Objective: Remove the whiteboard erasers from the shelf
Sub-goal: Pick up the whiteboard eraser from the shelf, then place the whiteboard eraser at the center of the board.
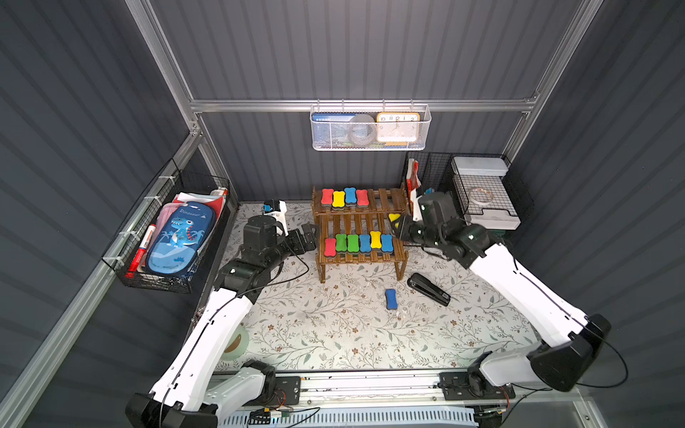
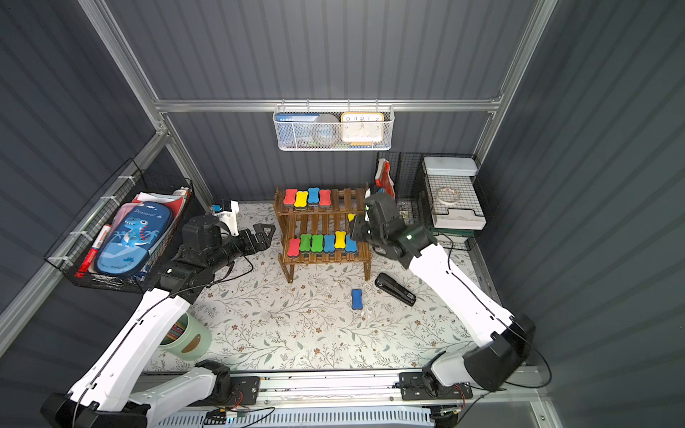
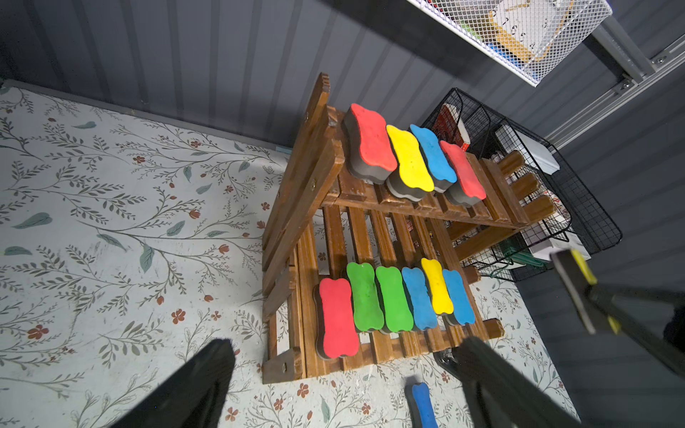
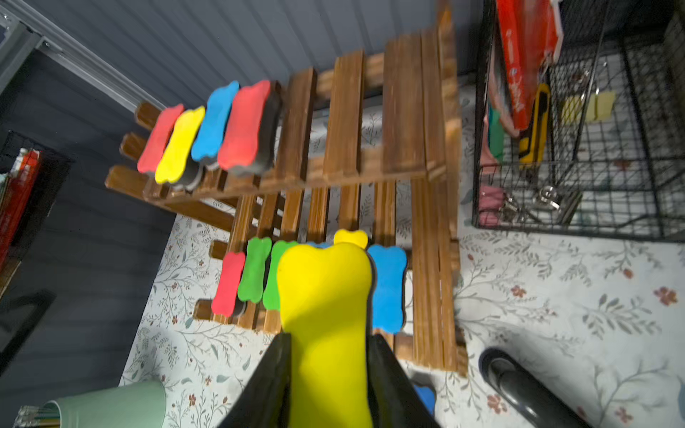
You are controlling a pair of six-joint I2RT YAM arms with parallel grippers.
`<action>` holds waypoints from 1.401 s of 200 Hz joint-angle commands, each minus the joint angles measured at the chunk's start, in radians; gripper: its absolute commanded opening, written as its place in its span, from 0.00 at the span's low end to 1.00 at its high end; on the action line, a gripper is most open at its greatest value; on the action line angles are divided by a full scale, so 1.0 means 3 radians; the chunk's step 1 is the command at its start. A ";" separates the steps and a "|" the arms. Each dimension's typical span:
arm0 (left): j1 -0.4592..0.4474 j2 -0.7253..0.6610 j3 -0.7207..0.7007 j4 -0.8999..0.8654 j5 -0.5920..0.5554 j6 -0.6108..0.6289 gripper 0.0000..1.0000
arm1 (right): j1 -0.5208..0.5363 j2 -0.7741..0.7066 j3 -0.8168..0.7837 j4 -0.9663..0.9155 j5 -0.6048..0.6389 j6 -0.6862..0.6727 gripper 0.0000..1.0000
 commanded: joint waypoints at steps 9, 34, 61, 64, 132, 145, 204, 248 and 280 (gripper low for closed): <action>-0.0003 -0.0090 -0.0043 -0.0075 -0.0045 0.0035 0.99 | 0.0292 -0.0363 -0.0664 0.0137 0.0082 0.0449 0.33; 0.0000 -0.0109 -0.0051 -0.0085 -0.0046 0.0064 0.99 | 0.0497 -0.0391 -0.1105 0.0140 0.0029 0.0728 0.32; 0.0000 -0.0098 -0.0057 -0.0091 -0.0034 0.0063 0.99 | 0.0637 -0.0172 -0.1481 0.0486 -0.0129 0.1009 0.31; -0.0002 -0.0094 -0.0058 -0.0088 -0.0031 0.0066 0.99 | 0.0643 -0.0134 -0.1500 0.0527 -0.0143 0.1025 0.32; -0.0002 -0.0126 -0.0084 -0.0113 -0.0027 0.0082 0.99 | 0.0655 0.0606 -0.1393 0.0661 -0.0241 0.1136 0.30; -0.0002 -0.0117 -0.0048 -0.0141 -0.0032 0.0092 0.99 | 0.0650 0.0688 -0.1322 0.0640 -0.0152 0.1111 0.30; -0.0002 -0.0135 -0.0011 -0.0198 -0.0053 0.0114 0.99 | 0.0630 0.0942 -0.1139 0.0621 0.0127 0.1118 0.35; 0.0001 -0.0143 -0.0026 -0.0197 -0.0048 0.0113 0.99 | 0.0591 0.1027 -0.1151 0.0625 0.0003 0.1184 0.36; -0.0001 -0.0149 -0.0019 -0.0234 -0.0073 0.0122 0.99 | 0.0592 0.0948 -0.1150 0.0595 -0.0028 0.1163 0.46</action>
